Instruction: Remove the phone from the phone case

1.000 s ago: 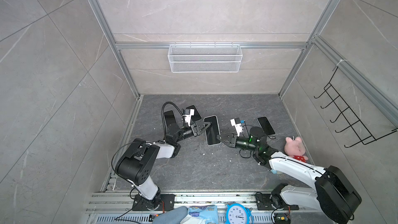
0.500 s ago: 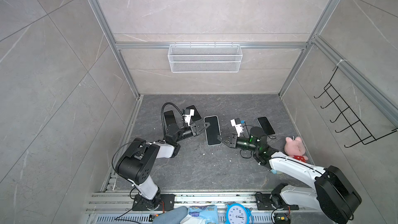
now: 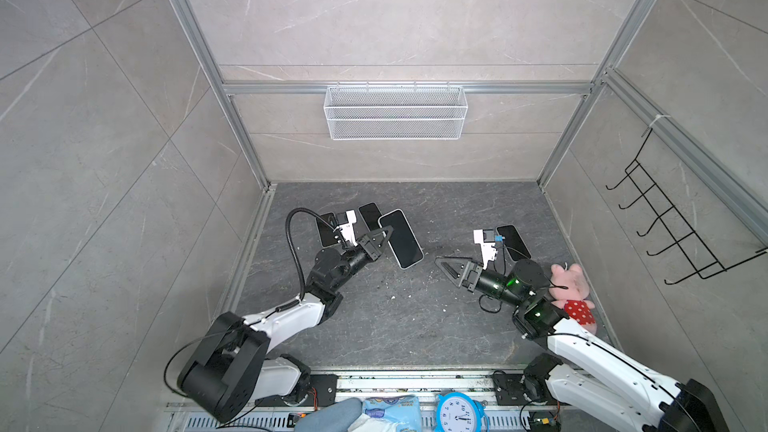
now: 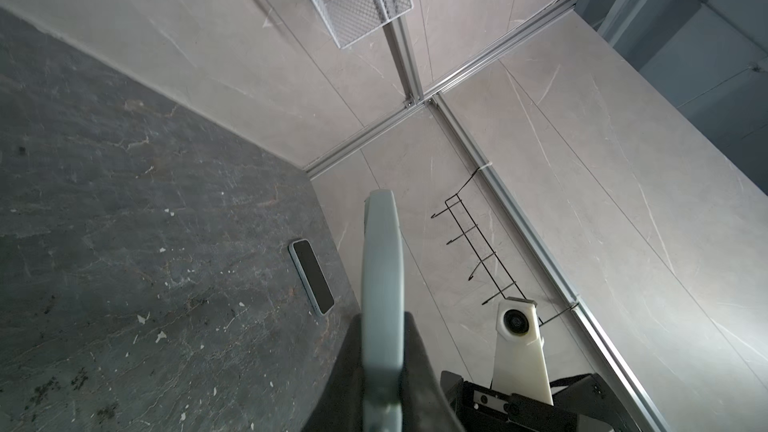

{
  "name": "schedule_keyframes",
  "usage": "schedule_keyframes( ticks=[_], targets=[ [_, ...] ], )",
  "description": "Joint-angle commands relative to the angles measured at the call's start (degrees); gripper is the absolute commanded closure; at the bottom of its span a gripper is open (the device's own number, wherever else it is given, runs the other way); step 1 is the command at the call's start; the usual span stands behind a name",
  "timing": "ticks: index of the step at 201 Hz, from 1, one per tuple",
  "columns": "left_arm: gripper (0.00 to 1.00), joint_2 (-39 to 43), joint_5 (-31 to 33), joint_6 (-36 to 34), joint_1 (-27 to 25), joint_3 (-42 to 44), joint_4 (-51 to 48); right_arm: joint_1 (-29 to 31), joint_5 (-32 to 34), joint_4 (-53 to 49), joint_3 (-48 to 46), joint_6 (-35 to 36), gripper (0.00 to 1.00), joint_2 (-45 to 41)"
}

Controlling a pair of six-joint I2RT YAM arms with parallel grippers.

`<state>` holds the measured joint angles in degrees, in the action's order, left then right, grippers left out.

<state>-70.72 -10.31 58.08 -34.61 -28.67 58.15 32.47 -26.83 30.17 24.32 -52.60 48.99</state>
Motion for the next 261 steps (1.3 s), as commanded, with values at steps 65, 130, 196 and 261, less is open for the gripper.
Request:
schedule_keyframes(
  ticks=[65,130,196,261],
  targets=[
    [1.0,0.2,30.8,-10.1,-14.8,-9.4,1.5,11.9,16.1,5.2,-5.0,-1.4,0.1,-6.4],
    [1.0,-3.3,39.5,-4.8,-20.5,-8.7,10.9,15.7,21.8,15.4,-10.7,-5.5,0.11,-6.8],
    [1.0,-5.2,44.1,2.6,-23.4,-9.3,10.1,16.3,24.0,22.6,-12.3,-6.6,0.12,-3.4],
    [1.0,-7.7,43.7,9.2,-23.7,-8.5,12.1,16.2,26.8,35.0,-14.3,-8.3,0.32,4.7]
  ],
)
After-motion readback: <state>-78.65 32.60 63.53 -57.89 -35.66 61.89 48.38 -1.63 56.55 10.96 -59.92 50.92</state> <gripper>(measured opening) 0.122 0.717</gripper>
